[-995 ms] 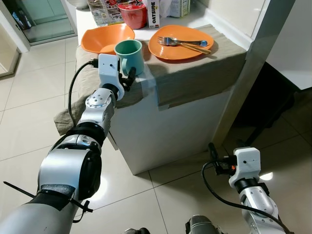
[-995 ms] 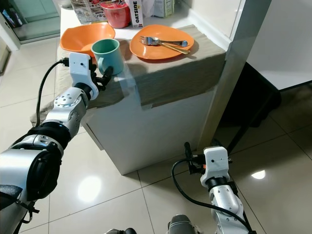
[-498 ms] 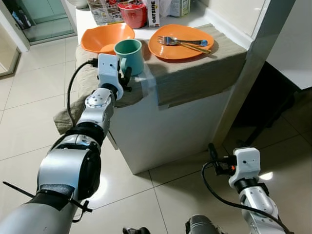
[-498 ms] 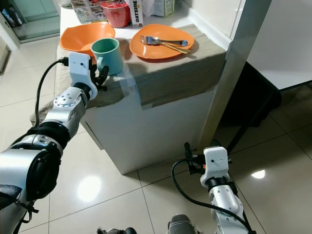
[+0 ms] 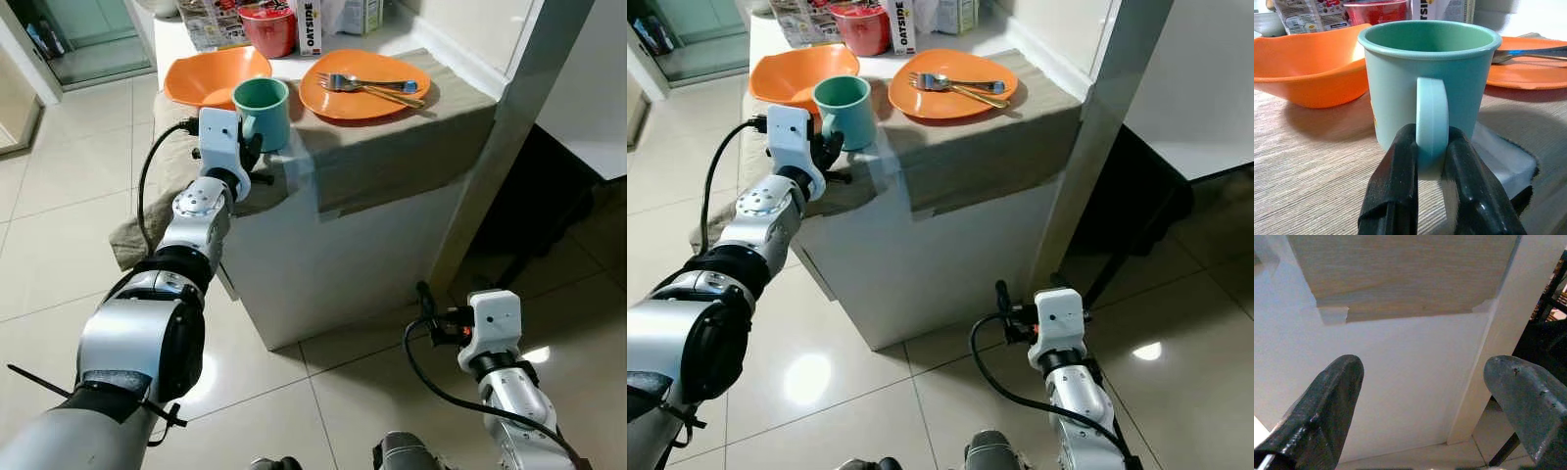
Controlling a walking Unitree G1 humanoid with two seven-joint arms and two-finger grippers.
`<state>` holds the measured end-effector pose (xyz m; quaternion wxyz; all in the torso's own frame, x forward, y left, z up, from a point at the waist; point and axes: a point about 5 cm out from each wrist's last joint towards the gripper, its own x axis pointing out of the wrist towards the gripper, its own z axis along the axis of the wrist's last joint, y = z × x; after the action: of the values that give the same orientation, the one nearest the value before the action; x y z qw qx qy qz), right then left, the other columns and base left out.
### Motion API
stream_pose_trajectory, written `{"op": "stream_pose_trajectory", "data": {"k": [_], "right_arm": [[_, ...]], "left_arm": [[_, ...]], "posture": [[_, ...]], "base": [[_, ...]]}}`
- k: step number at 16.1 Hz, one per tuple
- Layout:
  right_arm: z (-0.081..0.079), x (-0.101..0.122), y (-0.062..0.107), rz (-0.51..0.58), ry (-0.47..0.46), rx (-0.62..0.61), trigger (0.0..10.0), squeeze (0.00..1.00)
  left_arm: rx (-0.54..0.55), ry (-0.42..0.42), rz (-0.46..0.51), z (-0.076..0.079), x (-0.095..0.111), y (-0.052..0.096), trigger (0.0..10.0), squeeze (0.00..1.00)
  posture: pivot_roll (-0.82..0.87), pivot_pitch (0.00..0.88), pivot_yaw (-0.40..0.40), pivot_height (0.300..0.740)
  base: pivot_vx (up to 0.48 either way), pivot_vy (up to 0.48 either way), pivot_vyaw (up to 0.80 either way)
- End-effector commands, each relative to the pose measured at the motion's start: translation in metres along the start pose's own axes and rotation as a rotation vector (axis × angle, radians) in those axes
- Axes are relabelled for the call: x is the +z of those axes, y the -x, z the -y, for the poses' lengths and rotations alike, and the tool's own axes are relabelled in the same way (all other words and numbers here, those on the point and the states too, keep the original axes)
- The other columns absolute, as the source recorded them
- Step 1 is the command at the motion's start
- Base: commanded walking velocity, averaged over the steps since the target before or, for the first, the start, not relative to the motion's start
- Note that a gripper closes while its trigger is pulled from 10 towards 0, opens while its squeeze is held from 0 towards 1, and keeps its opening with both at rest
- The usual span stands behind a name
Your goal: Setting the table
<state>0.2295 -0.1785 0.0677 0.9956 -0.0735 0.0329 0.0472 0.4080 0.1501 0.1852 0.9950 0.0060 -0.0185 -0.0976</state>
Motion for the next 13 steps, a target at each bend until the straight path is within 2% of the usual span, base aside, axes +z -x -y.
{"op": "stream_pose_trajectory", "data": {"k": [1, 3, 6, 8, 10, 12, 13], "right_arm": [[-0.005, -0.004, -0.001, -0.021, -0.003, 0.019, 10.0, 0.00], [-0.007, -0.006, -0.003, -0.026, -0.007, 0.026, 10.0, 0.00], [-0.009, -0.006, -0.006, -0.027, -0.011, 0.028, 10.0, 0.00], [-0.012, -0.006, -0.014, -0.020, -0.013, 0.045, 10.0, 0.00], [-0.016, -0.005, -0.023, -0.011, -0.014, 0.072, 10.0, 0.00], [-0.018, -0.004, -0.026, -0.008, -0.014, 0.080, 10.0, 0.00], [-0.023, 0.001, -0.037, 0.011, -0.016, 0.103, 10.0, 0.00]], "left_arm": [[-0.009, 0.013, 0.018, -0.002, 0.000, 0.002, 0.0, 0.00], [-0.032, 0.044, 0.035, 0.001, -0.005, 0.004, 0.0, 0.00], [-0.024, 0.041, 0.093, 0.000, 0.006, 0.003, 0.0, 0.00], [-0.018, 0.047, 0.254, -0.005, 0.040, 0.001, 0.0, 0.00], [-0.027, 0.027, 0.357, -0.009, 0.061, 0.006, 0.0, 0.00], [-0.027, 0.019, 0.379, -0.010, 0.065, 0.008, 0.0, 0.00], [-0.005, -0.008, 0.428, -0.022, 0.068, 0.023, 0.0, 0.00]], "posture": [[-0.35, 0.072, 0.125, 0.740], [-0.34, 0.058, 0.127, 0.740], [-0.32, 0.047, 0.124, 0.740], [-0.30, 0.034, 0.113, 0.740], [-0.26, 0.013, 0.094, 0.740], [-0.24, 0.006, 0.089, 0.740], [-0.20, 0.000, 0.078, 0.740]], "base": [[0.000, 0.000, 0.00], [0.000, 0.000, 0.00], [0.000, 0.000, 0.00], [0.000, 0.000, 0.00], [0.000, 0.000, 0.00], [0.000, 0.000, 0.00], [0.000, 0.000, 0.00]]}}
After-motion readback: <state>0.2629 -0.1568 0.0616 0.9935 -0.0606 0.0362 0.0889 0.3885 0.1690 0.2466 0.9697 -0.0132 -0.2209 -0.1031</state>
